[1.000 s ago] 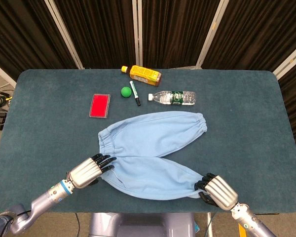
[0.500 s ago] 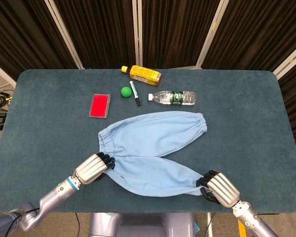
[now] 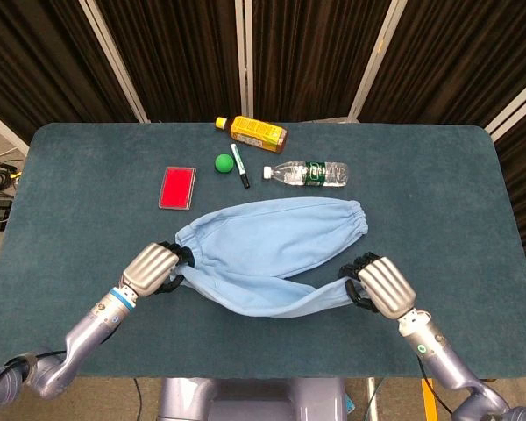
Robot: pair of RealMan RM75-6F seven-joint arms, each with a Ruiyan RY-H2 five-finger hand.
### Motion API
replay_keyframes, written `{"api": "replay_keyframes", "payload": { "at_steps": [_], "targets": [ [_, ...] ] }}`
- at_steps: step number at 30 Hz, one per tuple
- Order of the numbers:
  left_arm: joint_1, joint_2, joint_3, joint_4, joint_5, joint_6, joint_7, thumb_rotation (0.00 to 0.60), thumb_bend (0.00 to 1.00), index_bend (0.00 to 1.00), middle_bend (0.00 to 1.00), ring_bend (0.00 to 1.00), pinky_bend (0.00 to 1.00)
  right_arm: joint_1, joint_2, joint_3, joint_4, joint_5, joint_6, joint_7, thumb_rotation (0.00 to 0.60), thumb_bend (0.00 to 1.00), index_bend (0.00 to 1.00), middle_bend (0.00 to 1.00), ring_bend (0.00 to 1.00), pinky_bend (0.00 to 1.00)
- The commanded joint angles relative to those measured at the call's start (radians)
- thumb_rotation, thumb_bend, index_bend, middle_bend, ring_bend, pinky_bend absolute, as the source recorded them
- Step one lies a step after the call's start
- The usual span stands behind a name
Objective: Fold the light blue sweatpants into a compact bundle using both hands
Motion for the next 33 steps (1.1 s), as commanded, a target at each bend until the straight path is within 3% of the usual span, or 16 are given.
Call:
{"api": "replay_keyframes", "payload": {
  "at_steps": [1, 7, 19, 30, 33],
  "targets": [
    [-0.022, 0.023, -0.035, -0.033, -0.064, -0.042, 0.026, 0.600, 0.55, 0.56, 0.36, 0.36, 0.43, 0.050, 0.006, 0.050, -0.019, 0.058, -0.068, -0.058, 0.600, 0.59, 0.62, 0.64, 0.55, 0.47],
    [-0.065, 0.032, -0.089, -0.021, -0.222, -0.131, 0.053, 0.600, 0.55, 0.56, 0.36, 0.37, 0.42, 0.133, -0.039, 0.133, 0.043, 0.173, -0.180, -0.112, 0.600, 0.60, 0.62, 0.65, 0.55, 0.48],
    [-0.112, 0.028, -0.117, 0.050, -0.399, -0.230, 0.074, 0.600, 0.55, 0.54, 0.36, 0.37, 0.38, 0.218, -0.131, 0.198, 0.183, 0.289, -0.277, -0.152, 0.600, 0.60, 0.62, 0.65, 0.55, 0.48],
    [-0.144, -0.026, -0.118, 0.143, -0.460, -0.246, 0.076, 0.600, 0.55, 0.47, 0.30, 0.31, 0.33, 0.274, -0.227, 0.220, 0.355, 0.363, -0.325, -0.164, 0.600, 0.60, 0.62, 0.65, 0.56, 0.48],
    [-0.150, -0.042, -0.118, 0.169, -0.460, -0.243, 0.070, 0.600, 0.55, 0.38, 0.20, 0.21, 0.27, 0.284, -0.244, 0.224, 0.392, 0.376, -0.334, -0.154, 0.600, 0.60, 0.62, 0.65, 0.56, 0.48]
  ]
}}
